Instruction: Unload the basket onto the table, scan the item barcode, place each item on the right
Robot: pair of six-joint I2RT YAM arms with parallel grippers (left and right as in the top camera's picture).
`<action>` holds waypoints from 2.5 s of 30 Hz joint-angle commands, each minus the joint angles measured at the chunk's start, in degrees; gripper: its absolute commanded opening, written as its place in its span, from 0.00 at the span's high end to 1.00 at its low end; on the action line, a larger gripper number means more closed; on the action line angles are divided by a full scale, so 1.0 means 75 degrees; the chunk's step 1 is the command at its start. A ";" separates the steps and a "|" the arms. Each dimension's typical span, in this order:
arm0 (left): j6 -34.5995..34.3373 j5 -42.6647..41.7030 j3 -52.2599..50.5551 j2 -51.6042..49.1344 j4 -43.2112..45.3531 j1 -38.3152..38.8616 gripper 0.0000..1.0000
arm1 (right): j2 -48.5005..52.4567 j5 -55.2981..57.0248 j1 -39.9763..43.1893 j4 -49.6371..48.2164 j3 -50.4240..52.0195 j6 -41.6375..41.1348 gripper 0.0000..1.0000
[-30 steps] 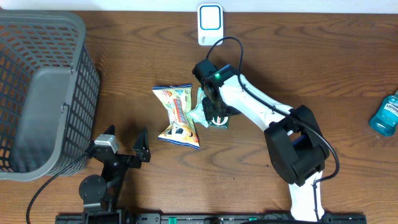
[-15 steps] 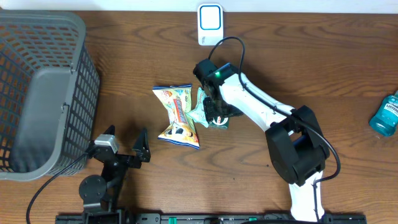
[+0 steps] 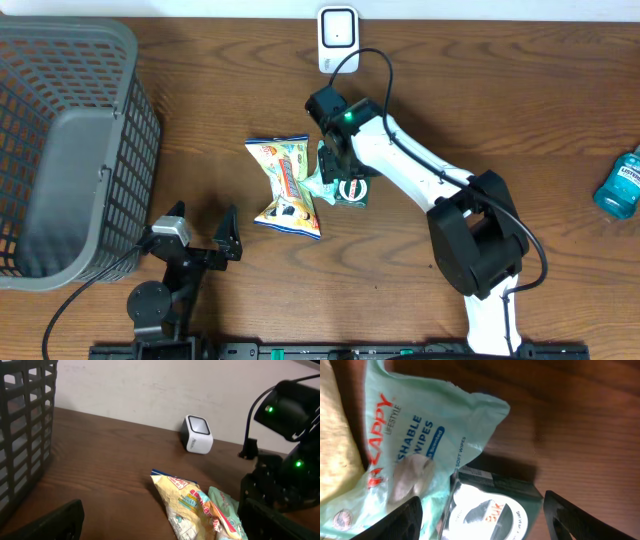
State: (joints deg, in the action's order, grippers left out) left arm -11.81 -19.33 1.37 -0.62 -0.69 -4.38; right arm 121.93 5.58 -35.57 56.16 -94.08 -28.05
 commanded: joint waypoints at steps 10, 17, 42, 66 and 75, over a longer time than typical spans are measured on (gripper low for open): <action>0.0015 -0.0070 -0.0146 0.0052 -0.0245 0.0023 0.02 | 0.0085 0.0067 -0.0032 -0.0152 0.0944 -0.0111 0.32; 0.0015 -0.0070 -0.0146 0.0052 -0.0245 0.0023 0.02 | 0.0085 0.0070 0.0149 0.0058 0.0944 0.0079 0.32; 0.0015 -0.0070 -0.0146 0.0052 -0.0245 0.0023 0.02 | 0.0064 0.0009 0.0656 0.2267 -0.1457 0.0146 0.23; 0.0015 -0.0070 -0.0146 0.0052 -0.0245 0.0023 0.02 | 0.0117 -0.4258 0.2535 0.1603 -0.0822 0.0656 0.14; 0.0015 -0.0070 -0.0146 0.0052 -0.0245 0.0023 0.02 | 0.0323 -0.7970 0.3937 0.1626 -0.0408 0.2189 0.01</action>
State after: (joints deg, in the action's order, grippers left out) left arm -11.81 -19.31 1.37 -0.62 -0.69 -4.38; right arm 123.39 -37.50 -7.68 68.20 -97.62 -18.68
